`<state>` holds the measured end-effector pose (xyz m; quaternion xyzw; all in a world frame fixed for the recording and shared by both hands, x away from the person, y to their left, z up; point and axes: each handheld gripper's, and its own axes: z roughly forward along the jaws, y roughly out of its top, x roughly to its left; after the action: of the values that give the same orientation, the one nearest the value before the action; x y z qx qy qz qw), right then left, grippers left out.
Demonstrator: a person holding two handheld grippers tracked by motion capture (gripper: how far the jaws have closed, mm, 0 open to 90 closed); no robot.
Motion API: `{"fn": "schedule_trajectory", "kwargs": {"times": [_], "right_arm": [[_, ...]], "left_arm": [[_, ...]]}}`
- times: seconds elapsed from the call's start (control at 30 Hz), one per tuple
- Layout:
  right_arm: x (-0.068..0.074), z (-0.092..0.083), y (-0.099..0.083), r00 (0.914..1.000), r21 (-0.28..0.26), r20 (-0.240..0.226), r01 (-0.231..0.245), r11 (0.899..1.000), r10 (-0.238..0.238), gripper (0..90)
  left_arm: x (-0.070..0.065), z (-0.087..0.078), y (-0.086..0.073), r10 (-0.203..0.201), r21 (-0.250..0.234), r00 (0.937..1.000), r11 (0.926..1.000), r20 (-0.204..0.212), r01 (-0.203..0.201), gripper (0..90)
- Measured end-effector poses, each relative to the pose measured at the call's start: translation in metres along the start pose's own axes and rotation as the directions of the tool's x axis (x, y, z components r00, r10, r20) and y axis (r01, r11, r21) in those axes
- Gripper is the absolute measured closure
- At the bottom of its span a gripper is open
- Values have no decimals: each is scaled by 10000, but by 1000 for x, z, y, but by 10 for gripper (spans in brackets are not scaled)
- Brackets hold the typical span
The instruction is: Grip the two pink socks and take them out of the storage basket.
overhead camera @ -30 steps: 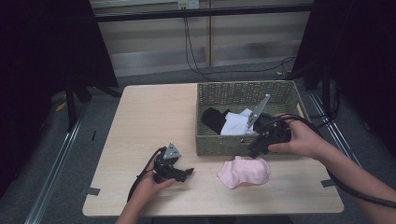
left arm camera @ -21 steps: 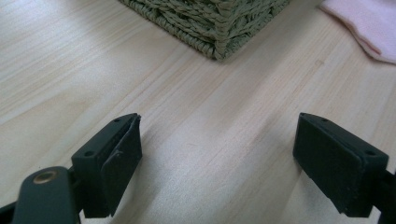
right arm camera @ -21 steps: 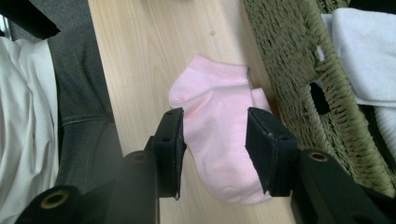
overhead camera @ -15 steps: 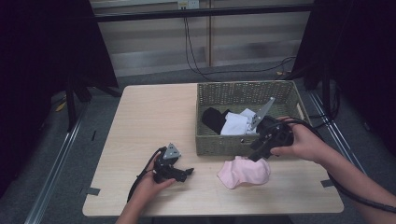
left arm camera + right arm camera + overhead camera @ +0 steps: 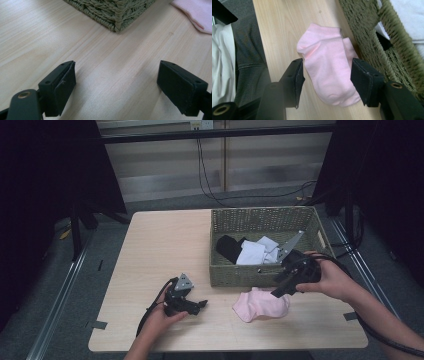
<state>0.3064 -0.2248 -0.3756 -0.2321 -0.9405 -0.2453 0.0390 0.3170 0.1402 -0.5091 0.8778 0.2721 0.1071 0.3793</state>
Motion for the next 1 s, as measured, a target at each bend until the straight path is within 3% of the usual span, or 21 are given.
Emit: {"fn": "schedule_trajectory", "kwargs": {"times": [0.6, 1.0], "right_arm": [[-9, 16, -32, 9983, -460, 331, -454, 9979, 470, 394], [-18, 24, -61, 9934, -1000, 354, -1047, 9895, 1087, 382]], "left_arm": [[0, 0, 0, 68, 7, 9999, 10000, -77, -68, 150], [-1, 0, 0, -85, -71, 10000, 9999, -12, 85, 150]]}}
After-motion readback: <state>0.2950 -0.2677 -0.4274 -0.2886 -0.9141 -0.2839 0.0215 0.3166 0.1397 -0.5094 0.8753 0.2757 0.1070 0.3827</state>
